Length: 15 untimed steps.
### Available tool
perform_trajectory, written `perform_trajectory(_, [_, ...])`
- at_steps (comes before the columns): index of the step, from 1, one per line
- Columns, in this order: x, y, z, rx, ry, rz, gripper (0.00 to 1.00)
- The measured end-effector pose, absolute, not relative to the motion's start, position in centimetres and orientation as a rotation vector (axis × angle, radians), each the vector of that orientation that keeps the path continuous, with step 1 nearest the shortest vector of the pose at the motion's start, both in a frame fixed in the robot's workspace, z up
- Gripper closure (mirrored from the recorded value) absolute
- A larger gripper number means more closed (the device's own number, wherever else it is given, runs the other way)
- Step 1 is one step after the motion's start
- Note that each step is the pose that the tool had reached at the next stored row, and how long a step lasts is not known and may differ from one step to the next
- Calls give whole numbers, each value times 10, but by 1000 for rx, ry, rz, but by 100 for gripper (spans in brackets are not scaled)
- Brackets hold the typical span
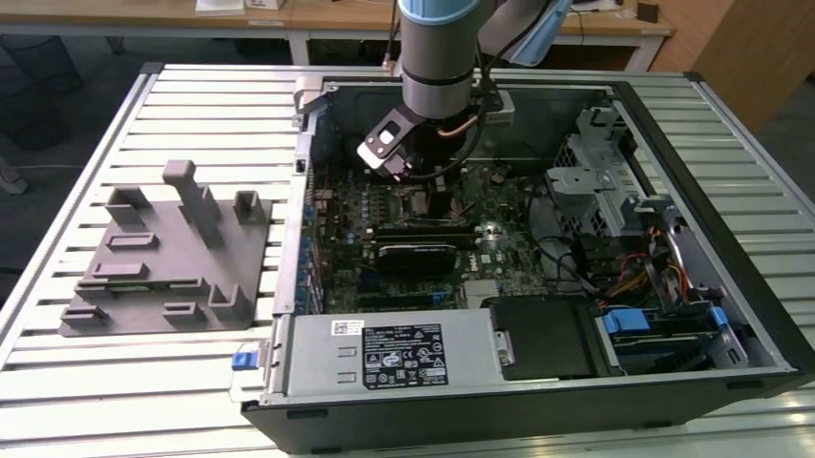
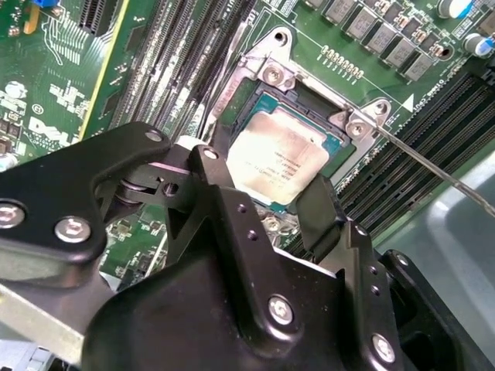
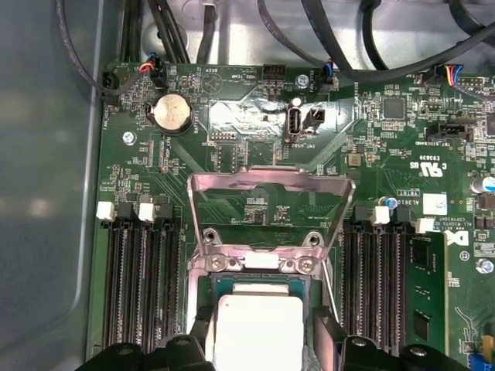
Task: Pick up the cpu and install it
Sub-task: 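Place the cpu into insertion slot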
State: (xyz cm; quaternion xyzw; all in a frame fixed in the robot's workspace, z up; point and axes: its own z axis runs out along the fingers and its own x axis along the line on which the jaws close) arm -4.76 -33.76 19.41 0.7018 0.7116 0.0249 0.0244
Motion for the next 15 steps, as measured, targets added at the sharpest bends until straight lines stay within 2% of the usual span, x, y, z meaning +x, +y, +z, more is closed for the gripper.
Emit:
perform_trajectory(9, [-48, -333, 191, 2172, 2200, 77, 38])
perform_trajectory(11, [-48, -333, 191, 2172, 2200, 76, 40])
perform_trajectory(12, [-48, -333, 191, 2172, 2200, 76, 46])
perform_trajectory(15, [-48, -333, 191, 2172, 2200, 75, 46])
